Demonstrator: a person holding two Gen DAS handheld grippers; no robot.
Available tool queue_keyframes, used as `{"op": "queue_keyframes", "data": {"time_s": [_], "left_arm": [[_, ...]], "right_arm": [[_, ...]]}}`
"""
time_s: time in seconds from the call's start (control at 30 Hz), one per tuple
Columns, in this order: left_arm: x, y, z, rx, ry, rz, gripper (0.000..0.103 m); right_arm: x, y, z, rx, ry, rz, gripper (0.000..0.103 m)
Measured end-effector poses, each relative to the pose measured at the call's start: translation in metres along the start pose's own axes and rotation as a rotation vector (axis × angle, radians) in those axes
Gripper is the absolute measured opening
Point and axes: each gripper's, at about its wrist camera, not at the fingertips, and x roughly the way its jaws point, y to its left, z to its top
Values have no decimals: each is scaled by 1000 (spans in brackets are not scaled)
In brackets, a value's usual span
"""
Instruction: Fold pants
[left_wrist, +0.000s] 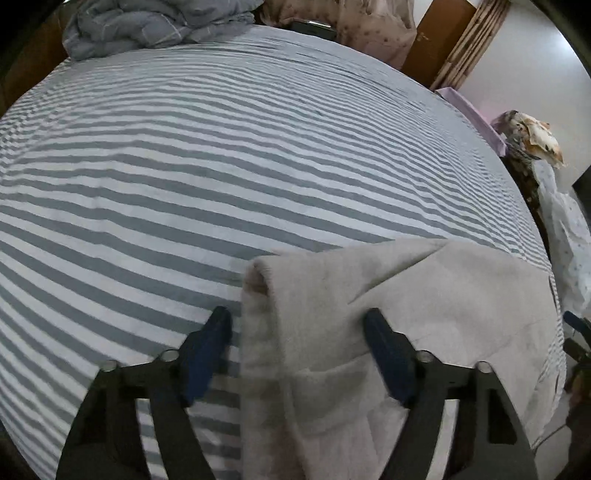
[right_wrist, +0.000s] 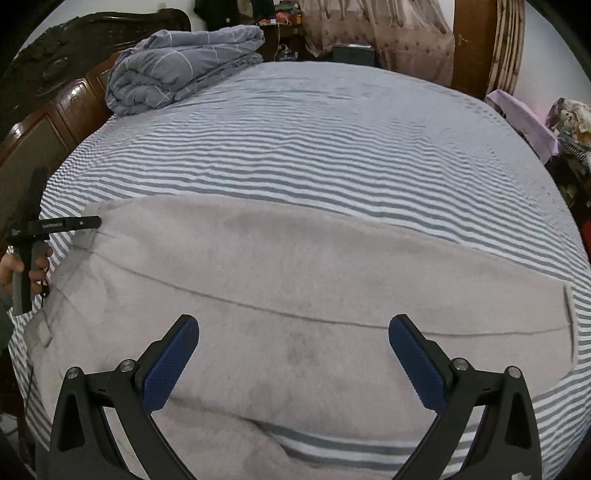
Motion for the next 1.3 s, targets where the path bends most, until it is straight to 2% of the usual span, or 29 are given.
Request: {"op": "queue_keyframes", "data": {"time_s": [0.03,0.13,0.2,0.33,0.4,0.47,0.57,0.63,0.7,0.73,0.77,0.87,1.0,1.07,1.13,1.23,1.3], "left_arm": [[0,-3,1,14,-14,-5,67],[3,-6,3,17,-9,10,64],[0,-4,6,9,-13,-7,56],[-11,0,11,-18,-49,-19,34],[-14,4,12,-41,-72,-15,29],[-16,8,12,-46,-96,15,10],[-16,18,12,-80,-84,-61,10],[-15,15,10,-27,-70,-43,12],[-12,16,10,-29,-28,-57,22],[-13,19,10,-47,-19,-70,32],[-13,23,10,-65,-15,-99,43],[-11,29,11,-65,-30,-103,60],[-2,27,10,-61,-32,-127,67],[6,20,16,-44,-41,-132,71],[14,10,22,-15,-47,-119,72],[21,-2,25,55,-56,-87,72],[21,-6,23,89,-68,-61,66]], "right_arm": [[3,0,1,-3,-1,1,102],[14,1,9,-19,-6,2,102],[17,-1,13,-34,-8,-5,102],[35,-6,34,-80,-8,2,101],[46,-10,45,-102,3,-8,100],[59,-17,58,-125,33,3,100],[76,-25,73,-169,95,54,97],[86,-29,82,-189,137,98,97],[95,-33,90,-199,172,138,97],[99,-36,95,-197,185,161,97],[101,-37,98,-198,187,171,97],[107,-43,104,-204,195,206,97],[118,-46,103,-242,224,207,97],[126,-47,102,-277,250,223,92],[130,-52,103,-289,258,234,80],[136,-57,107,-313,261,229,79],[142,-62,108,-315,275,240,80]]}}
